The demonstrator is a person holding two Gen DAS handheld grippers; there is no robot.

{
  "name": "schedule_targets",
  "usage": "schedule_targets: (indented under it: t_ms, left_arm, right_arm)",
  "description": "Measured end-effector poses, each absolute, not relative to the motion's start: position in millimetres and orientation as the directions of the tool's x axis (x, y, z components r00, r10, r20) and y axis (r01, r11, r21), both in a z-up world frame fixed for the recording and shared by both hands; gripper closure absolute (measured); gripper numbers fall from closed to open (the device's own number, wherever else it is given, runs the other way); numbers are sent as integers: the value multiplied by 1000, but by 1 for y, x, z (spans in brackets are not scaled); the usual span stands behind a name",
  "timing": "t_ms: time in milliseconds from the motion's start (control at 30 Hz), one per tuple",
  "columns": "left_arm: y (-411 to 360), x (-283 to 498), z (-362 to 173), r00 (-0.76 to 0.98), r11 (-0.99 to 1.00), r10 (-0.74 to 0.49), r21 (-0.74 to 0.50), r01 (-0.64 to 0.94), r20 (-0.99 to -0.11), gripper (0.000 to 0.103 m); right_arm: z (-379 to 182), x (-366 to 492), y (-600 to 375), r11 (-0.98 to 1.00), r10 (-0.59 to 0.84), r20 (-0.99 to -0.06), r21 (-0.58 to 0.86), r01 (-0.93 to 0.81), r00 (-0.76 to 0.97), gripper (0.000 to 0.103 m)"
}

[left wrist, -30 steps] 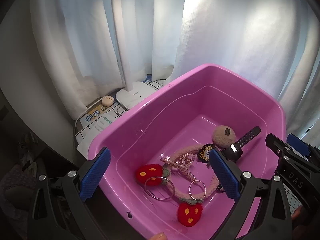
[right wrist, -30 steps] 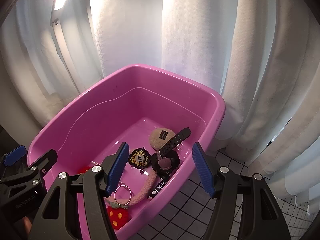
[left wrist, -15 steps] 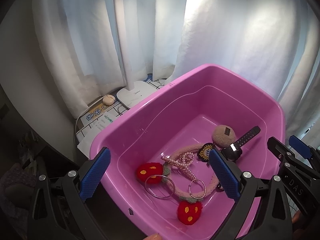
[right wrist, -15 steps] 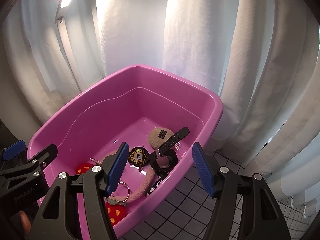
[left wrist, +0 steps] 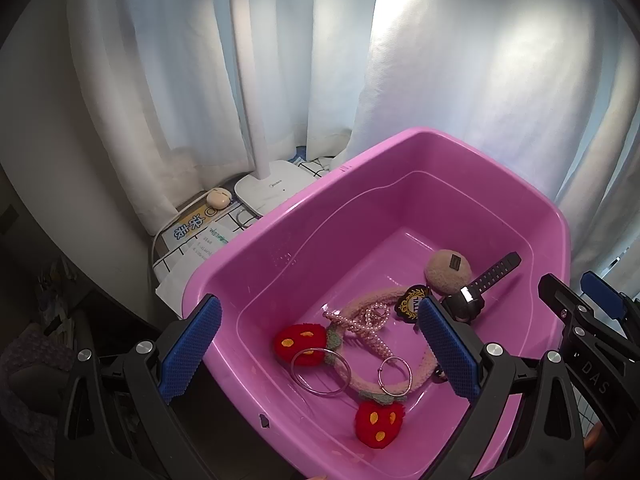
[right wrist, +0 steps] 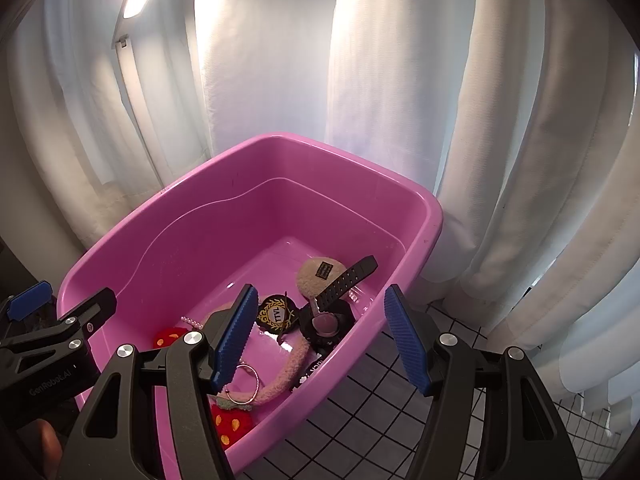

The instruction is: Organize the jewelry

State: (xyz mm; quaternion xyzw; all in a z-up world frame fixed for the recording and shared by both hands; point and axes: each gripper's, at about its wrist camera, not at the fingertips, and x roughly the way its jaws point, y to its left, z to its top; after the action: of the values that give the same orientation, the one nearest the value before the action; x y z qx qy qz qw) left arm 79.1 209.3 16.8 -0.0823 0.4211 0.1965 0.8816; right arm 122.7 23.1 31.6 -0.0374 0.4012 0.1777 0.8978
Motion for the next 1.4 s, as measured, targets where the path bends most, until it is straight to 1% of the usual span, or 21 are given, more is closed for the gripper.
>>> schedule_targets:
  t_ms: [1400]
  left_arm:
    - [209,80,15,567,910,279,26,-413,-775,6]
  right_arm:
    - [30,124,18,935,286,-738,74,-348,612,40]
